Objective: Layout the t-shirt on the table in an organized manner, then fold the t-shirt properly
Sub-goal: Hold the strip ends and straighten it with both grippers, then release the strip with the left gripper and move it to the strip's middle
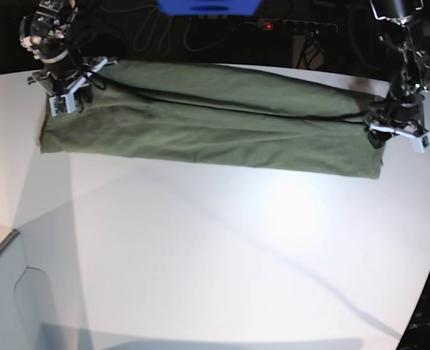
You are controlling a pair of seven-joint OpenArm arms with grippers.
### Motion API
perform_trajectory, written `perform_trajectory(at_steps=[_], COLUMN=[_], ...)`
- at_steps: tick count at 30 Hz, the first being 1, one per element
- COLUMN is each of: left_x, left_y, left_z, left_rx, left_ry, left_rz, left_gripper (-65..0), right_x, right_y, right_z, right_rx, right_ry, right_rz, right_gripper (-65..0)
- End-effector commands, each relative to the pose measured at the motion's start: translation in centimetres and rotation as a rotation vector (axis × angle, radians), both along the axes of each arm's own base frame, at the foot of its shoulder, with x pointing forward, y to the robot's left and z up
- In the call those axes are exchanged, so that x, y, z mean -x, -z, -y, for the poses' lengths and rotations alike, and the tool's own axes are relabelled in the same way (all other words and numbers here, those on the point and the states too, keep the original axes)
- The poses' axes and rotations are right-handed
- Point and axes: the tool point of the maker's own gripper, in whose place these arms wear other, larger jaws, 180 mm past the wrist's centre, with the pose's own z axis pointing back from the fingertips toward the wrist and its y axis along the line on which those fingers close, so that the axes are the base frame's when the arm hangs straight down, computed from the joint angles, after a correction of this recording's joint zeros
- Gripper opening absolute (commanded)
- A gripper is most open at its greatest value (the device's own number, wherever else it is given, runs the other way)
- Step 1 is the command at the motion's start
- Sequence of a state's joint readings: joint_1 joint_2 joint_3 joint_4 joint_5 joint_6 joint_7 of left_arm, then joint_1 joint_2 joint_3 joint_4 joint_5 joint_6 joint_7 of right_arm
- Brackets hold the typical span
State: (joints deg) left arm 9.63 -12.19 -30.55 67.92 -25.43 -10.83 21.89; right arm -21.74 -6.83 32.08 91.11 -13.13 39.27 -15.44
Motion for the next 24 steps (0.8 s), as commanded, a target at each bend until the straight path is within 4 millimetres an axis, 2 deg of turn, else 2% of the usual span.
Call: perform_trajectory(at_steps=[1,3,6,9,14,19,22,24], left_x=[-0.5,-0.6,-0.8,-0.5,-0.7,-0.8,-0.9,-1.5], left_y=[-0.6,-0.5,0.6,1.2,1.2,0.9,0.6,-0.5], left_z=[-0.7,-0.6,0.9,1.6,1.5,1.6,1.4,1.6], left_rx=[-0.012,-0.008,0.01,0.017,0.018,0.019,0.017,0.006], left_ry=[-0.002,-0.002,0.035,0.051,0.05,0.05,0.046,0.055], left_rz=[0.017,0.015,-0.011,-0.029,-0.026,-0.017,-0.008,0.024], left_gripper=[-28.3,-28.3,-28.7,-29.8,-45.0,-65.0,-64.5,-65.0], right_x=[-0.6,-0.7,-1.1,-1.1,-1.7,-2.2,-2.2,-2.3], right_y=[-0.8,-0.8,-1.0,-1.0,-1.2,-0.7,0.4,1.5], right_z=[-0.1,-0.1,-0.1,-0.1,0.0,-0.2,-0.2,-0.4], right_rx=[-0.006,-0.005,-0.005,-0.005,-0.003,-0.019,-0.015,-0.009], right_ry=[-0.01,-0.01,-0.01,-0.01,-0.011,-0.009,-0.017,-0.028], right_rz=[0.037,0.038,0.045,0.045,0.058,0.053,0.022,-0.008], right_gripper=[-65.0,-65.0,-65.0,-65.0,-65.0,-65.0,-65.0,-65.0])
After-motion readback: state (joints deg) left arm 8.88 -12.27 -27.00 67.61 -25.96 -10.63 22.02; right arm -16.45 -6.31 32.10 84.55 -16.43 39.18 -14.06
